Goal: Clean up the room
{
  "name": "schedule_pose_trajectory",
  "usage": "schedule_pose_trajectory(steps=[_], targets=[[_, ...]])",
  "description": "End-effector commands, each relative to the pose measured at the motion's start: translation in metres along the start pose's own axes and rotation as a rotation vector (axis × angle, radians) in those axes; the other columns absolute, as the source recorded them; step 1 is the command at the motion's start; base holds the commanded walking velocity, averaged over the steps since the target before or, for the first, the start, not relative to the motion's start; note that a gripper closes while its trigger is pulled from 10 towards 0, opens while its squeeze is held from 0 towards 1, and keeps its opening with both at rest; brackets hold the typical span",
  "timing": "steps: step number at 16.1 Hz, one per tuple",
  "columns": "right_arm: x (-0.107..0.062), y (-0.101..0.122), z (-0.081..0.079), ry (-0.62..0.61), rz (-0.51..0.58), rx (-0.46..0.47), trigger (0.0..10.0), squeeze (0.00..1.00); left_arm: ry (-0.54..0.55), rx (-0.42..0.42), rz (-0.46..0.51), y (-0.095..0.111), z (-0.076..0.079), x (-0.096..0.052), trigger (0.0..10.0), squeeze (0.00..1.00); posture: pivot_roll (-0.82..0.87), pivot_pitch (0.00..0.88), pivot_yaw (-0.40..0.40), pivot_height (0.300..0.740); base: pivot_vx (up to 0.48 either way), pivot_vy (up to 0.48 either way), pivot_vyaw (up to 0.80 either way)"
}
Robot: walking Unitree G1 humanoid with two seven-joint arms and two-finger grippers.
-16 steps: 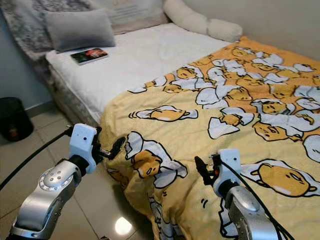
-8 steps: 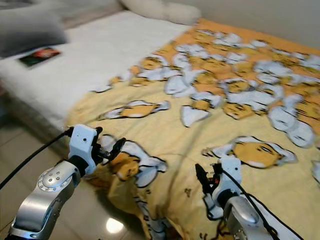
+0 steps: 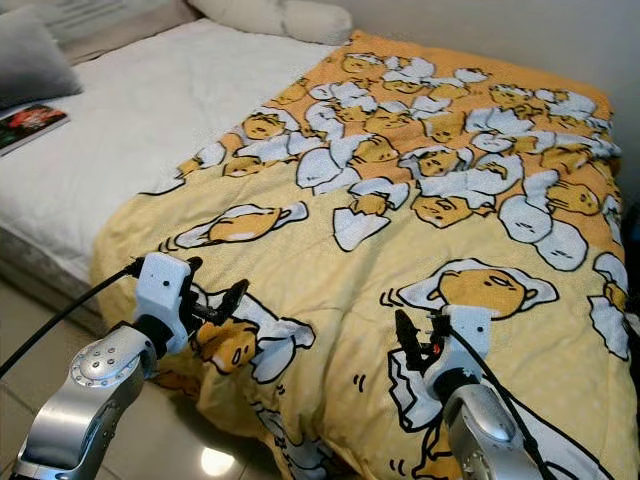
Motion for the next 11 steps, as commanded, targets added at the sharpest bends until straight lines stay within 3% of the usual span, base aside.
schedule_pose_trajectory(steps=[1,3,11], targets=[[-0.0016,0.0035,0.0039,-0.026,0.016,-0.004,10.0,0.0,-0.003,0.003,0.034,0.007,0.0003,-0.0002,10.0,0.0,-0.02,0.0,0.004,0.74,0.0,0.0,-0.77],[-0.0026,0.003,0.0024,-0.032,0.016,0.0,10.0,0.0,-0.014,0.027,0.046,0.0091,0.0022,-0.0004,10.0,0.0,-0.03,0.0,0.008,0.74,0.0,0.0,-0.77],[-0.0065,0.0007,0.0026,-0.053,0.011,0.013,10.0,0.0,-0.024,0.032,0.036,0.0071,0.0043,-0.0004,10.0,0.0,-0.04,0.0,0.016,0.74,0.0,-0.48,-0.76]])
Point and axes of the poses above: a point about 5 cm out from each wrist's last joint towards the gripper, its own x axis pointing out of the wrist towards the gripper, its own y axis along the axis of the wrist's last joint, z = x × y, the point moved 2 cm from there along x, pointing out of the wrist towards the gripper, and after that the axes turned 14 degrees about -x, right-handed, at the moved point
